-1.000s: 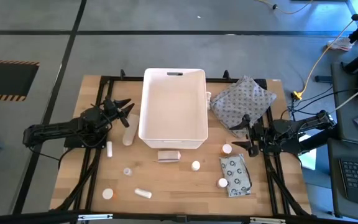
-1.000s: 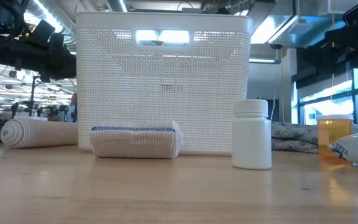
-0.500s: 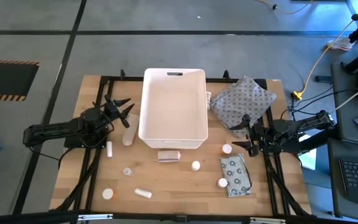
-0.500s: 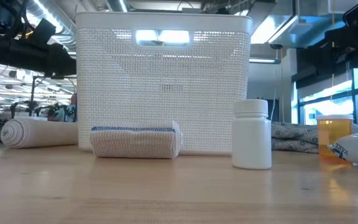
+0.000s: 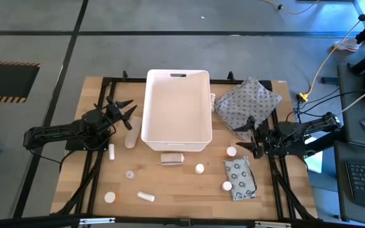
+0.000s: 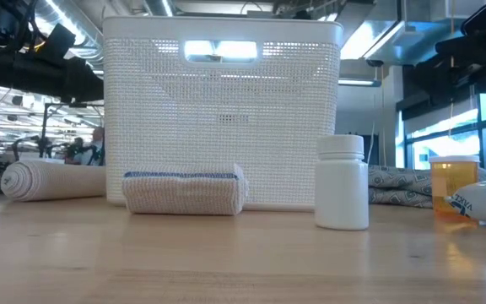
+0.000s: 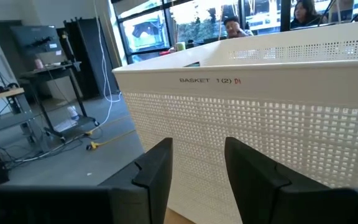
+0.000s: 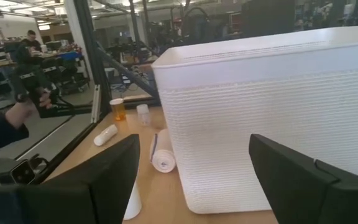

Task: Pick & place medical supplies in basket/bin
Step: Put the top white bandage into the white bin

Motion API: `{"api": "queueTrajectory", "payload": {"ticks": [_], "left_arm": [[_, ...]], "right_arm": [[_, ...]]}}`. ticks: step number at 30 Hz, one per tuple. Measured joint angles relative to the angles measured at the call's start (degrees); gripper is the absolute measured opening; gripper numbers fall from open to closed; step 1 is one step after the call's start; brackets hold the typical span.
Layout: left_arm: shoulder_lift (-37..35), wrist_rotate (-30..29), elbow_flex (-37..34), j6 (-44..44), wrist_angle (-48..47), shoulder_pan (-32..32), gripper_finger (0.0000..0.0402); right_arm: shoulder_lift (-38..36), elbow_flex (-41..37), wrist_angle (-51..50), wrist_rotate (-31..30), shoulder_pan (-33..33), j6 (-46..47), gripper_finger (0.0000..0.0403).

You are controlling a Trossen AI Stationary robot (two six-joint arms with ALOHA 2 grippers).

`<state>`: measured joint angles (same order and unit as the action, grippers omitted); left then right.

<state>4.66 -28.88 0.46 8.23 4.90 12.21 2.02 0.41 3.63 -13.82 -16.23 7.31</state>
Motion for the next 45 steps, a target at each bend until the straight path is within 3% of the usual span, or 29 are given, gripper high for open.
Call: {"api": "queueTrajectory", "payload": {"ticks": [9,19,24,33,40,45], "left_arm": [[0.0,-2.9,0.1,-0.2,2.1,0.0,0.0148],[0.0,1.0,0.2,-2.8,2.7,0.0,0.0229],[0.0,1.0,0.4,-9.5,2.3,0.0,0.0237],[2.9,1.8,10.1,-24.2,-20.2,0.0,0.0230],[12.6,9.3,18.6,-42.8,-36.0,0.0,0.0229],[20.2,11.5,20.3,-52.0,-43.6,0.0,0.0225]], "right_arm": [[0.0,0.0,2.6,-0.1,0.0,1.5,0.0304],[0.0,0.0,3.0,-0.1,0.0,1.6,0.0304],[0.0,0.0,2.9,-0.2,0.0,3.2,0.0304],[0.0,0.0,2.8,-0.2,0.0,3.0,0.0304],[0.0,0.0,2.6,-0.2,0.0,3.0,0.0304],[0.0,0.0,2.2,-0.2,0.0,3.0,0.0304]]}}
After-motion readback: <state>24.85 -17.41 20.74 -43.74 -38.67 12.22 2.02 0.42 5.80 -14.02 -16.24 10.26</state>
